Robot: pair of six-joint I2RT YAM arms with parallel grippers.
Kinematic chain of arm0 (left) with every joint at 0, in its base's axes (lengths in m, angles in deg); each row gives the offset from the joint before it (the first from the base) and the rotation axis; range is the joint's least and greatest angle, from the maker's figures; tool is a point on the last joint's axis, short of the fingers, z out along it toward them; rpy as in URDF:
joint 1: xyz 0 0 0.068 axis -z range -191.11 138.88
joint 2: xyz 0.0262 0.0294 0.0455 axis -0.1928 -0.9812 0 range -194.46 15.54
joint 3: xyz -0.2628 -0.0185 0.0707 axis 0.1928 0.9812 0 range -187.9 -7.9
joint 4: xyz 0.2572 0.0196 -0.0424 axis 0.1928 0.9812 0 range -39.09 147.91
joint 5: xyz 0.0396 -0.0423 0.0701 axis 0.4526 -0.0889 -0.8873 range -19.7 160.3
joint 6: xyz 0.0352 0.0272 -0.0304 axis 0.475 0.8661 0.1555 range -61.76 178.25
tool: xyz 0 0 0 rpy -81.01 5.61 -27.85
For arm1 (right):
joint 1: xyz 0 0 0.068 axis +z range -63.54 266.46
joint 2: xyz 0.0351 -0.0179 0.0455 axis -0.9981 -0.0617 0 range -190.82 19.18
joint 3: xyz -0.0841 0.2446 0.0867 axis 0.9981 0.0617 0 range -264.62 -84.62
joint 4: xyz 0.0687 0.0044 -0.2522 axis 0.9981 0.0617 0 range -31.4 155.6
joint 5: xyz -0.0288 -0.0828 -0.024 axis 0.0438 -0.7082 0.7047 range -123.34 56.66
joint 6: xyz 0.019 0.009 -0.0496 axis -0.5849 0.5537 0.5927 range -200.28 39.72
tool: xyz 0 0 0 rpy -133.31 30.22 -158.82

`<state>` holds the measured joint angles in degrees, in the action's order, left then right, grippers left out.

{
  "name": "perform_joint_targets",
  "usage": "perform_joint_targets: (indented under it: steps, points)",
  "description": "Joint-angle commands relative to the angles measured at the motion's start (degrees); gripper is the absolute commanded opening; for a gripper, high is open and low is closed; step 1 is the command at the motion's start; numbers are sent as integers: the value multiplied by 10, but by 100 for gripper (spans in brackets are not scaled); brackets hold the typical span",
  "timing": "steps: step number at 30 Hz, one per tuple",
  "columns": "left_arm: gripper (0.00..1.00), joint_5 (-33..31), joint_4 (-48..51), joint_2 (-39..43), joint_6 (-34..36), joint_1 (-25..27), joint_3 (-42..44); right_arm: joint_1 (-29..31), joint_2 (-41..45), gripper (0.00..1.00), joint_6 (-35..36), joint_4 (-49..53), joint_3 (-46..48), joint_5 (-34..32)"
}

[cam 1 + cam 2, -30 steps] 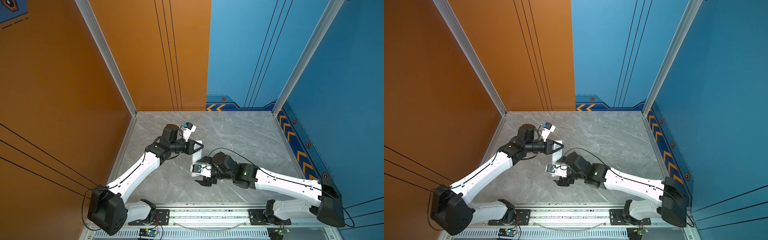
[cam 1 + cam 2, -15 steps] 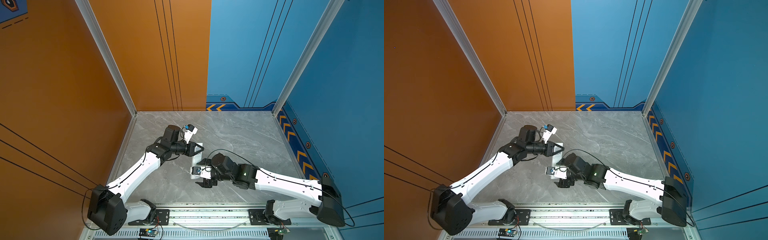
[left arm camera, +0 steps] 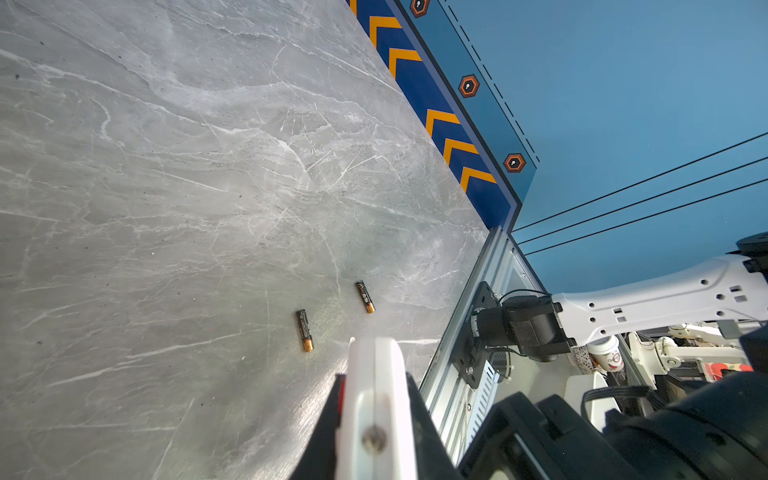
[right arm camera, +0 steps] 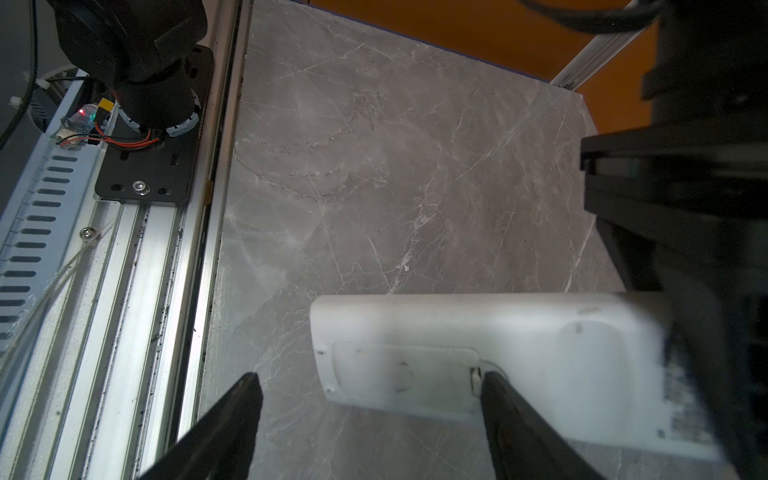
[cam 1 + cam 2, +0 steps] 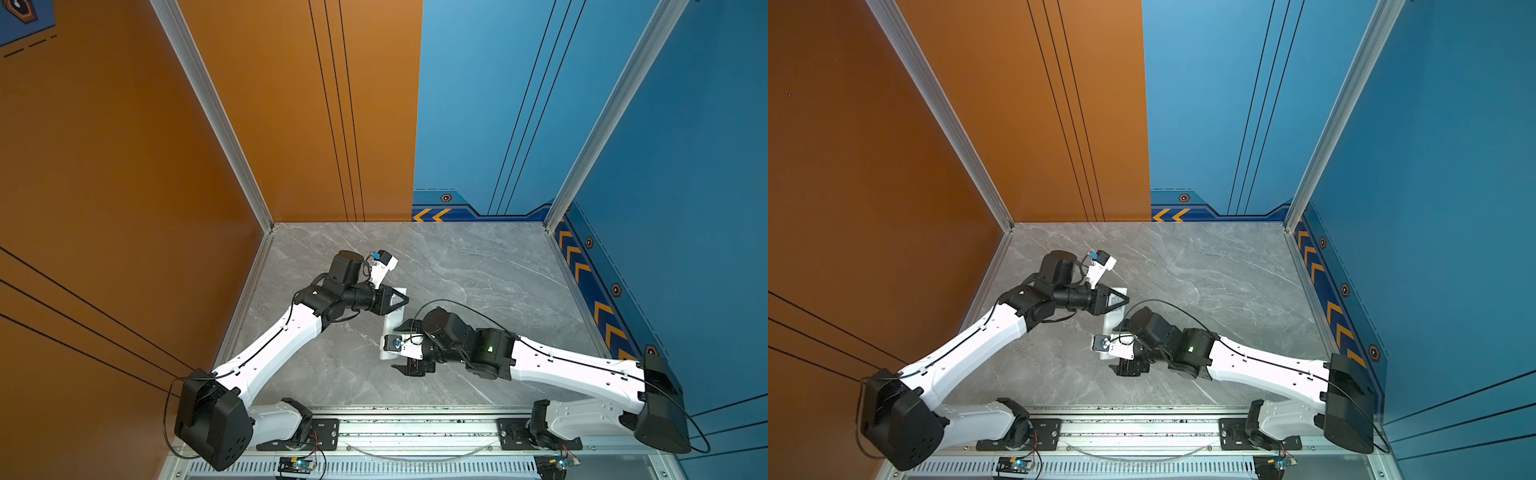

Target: Load the batteries into the remote control

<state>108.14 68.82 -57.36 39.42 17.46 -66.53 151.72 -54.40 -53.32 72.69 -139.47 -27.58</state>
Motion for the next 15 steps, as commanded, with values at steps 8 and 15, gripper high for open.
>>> perform_joint_targets:
  steps: [8,15]
  points:
    - [0,-15,-25,3,11,1,-27,10,9,78,-18,58,2,32]
    - [0,-15,-25,3,11,2,-28,11,12,79,-18,46,6,14]
